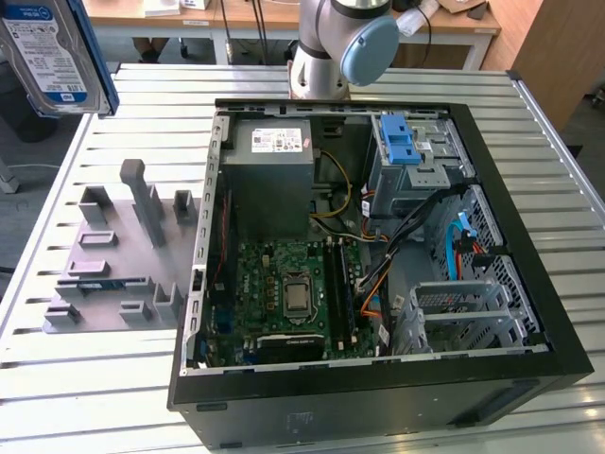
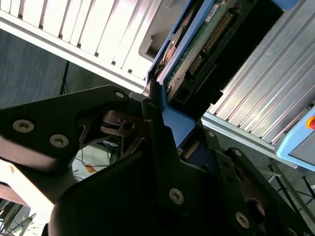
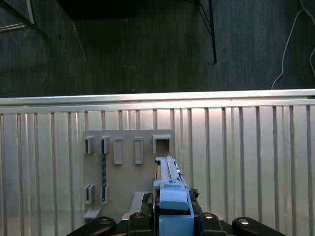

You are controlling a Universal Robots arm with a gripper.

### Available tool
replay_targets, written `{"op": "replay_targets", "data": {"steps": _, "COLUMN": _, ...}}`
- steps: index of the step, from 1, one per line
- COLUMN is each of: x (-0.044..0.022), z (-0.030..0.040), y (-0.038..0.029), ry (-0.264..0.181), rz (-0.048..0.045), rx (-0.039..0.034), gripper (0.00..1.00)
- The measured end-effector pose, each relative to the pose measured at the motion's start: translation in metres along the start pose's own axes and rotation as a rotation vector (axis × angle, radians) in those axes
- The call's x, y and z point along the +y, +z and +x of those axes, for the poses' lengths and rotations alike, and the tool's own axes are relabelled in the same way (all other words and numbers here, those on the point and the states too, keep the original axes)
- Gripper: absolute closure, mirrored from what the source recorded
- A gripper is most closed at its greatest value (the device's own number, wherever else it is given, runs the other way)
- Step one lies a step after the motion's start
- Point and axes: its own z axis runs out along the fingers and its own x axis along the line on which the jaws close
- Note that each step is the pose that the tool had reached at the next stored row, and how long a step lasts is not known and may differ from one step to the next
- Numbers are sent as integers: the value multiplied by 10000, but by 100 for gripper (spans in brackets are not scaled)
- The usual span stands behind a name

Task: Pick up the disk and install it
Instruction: 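Pick up the disk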

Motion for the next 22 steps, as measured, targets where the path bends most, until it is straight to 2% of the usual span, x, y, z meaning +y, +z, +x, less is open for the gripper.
{"op": "replay_targets", "data": {"steps": 7, "x": 0, "z": 4, "y": -5, "ry": 1, "rz": -4, "rx": 3, "gripper": 64}}
{"op": "replay_targets", "data": {"steps": 16, "x": -4, "z": 76, "y": -3, "ry": 0, "rz": -1, "rx": 1, "gripper": 64}}
{"op": "replay_targets", "data": {"steps": 22, "x": -49, "z": 100, "y": -3, "ry": 0, "rz": -3, "rx": 1, "gripper": 64}}
